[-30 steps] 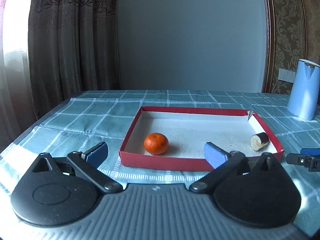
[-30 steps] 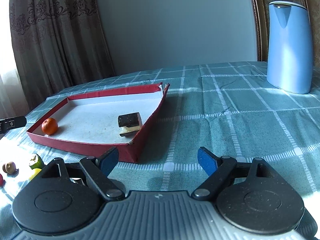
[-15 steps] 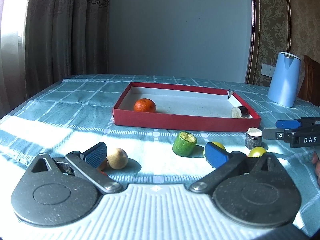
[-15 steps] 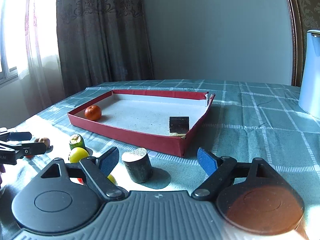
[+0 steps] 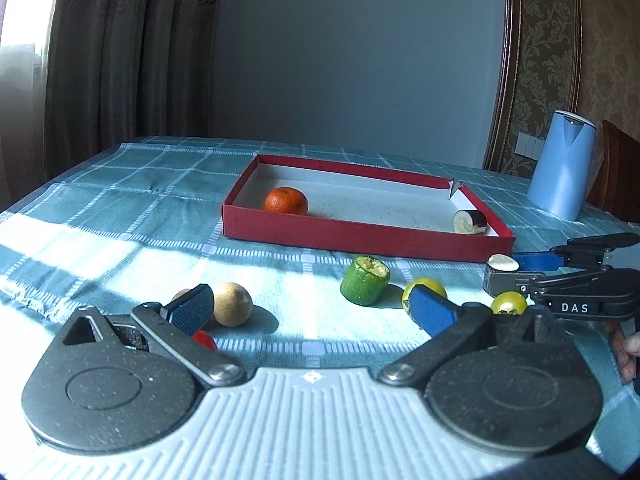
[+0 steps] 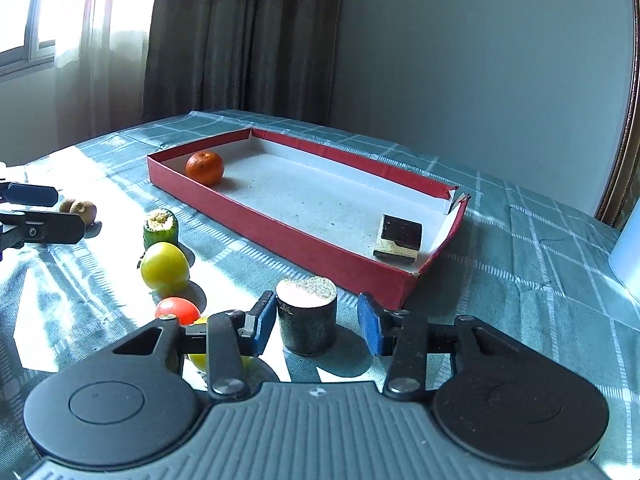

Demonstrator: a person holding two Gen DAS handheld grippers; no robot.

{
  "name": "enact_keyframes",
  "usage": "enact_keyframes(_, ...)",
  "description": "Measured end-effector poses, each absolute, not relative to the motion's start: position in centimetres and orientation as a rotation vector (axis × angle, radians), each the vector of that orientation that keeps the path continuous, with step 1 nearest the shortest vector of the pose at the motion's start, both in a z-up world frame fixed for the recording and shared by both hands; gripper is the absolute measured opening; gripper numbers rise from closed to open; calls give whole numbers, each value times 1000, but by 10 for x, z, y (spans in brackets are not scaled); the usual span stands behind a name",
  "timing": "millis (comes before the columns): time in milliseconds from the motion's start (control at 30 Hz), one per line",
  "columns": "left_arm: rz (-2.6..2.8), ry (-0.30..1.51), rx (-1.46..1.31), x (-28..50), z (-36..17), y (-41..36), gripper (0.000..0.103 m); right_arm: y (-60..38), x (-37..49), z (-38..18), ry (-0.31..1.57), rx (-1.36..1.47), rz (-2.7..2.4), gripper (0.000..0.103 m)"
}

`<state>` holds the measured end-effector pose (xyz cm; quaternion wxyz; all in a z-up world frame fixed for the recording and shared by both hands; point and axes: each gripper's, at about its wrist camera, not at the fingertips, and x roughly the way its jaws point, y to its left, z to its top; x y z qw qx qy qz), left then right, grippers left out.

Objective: Organize fruits
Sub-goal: 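Grasp the wooden stump cylinder with the right tool and lift it, then carry the wooden stump into the red box and open the right tool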

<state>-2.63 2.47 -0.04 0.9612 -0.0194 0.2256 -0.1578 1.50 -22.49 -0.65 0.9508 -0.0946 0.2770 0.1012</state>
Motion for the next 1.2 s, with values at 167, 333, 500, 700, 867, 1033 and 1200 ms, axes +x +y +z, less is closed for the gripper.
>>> enact_keyframes(167, -320, 460, -39, -27, 0, 25, 103, -221, 15, -7, 563, -216, 193, 32)
enact_keyframes(333, -322, 463, -37, -26, -1, 25, 103, -229, 11, 5, 505, -148, 193, 32)
enact_keyframes(500, -331, 467, -46, -26, -1, 27, 103, -252, 32, 36, 434, -27, 174, 32)
enact_keyframes(700, -338, 474, -68, -24, -2, 30, 103, -280, 95, 50, 501, 53, 148, 32)
enact_keyframes(867, -343, 470, -88, -24, -2, 32, 103, -291, 130, 34, 568, 74, 148, 32)
enact_keyframes(1033, -344, 466, -96, -24, -2, 33, 103, -295, 138, 24, 581, 70, 133, 32)
enact_keyframes(1200, -342, 466, -101, -25, -2, 34, 103, -300, 153, 17, 597, 60, 127, 32)
